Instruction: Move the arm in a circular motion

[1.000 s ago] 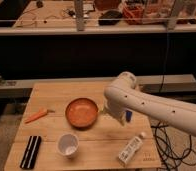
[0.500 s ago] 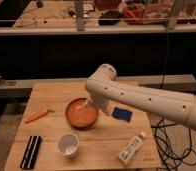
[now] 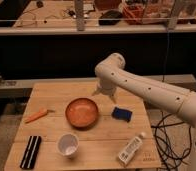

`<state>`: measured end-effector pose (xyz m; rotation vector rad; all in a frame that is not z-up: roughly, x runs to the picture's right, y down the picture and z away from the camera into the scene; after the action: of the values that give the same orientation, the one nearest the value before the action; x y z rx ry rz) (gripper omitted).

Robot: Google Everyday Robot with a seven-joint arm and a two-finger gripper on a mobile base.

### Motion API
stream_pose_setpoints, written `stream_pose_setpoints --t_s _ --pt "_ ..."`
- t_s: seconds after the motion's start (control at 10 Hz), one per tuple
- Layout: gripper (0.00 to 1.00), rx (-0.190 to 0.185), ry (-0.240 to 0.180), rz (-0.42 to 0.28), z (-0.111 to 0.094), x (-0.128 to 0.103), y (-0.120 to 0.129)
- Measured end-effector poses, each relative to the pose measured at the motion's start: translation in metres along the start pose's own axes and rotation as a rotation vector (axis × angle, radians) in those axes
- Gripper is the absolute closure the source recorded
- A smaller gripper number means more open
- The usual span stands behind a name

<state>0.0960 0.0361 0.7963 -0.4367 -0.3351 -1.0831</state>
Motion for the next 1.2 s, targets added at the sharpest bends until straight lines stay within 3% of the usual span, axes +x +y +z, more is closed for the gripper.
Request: stream_pose_setpoints --t_s 0.4,0.9,1.2 --pt "0.20 -0.022 0.019 0.151 -0.002 0.021 0.067" --pt "0.20 -0.065 0.028 0.216 -0.010 -0.036 0.105" --pt "0.20 -0.091 0.033 0.208 -0.012 -0.066 0.108"
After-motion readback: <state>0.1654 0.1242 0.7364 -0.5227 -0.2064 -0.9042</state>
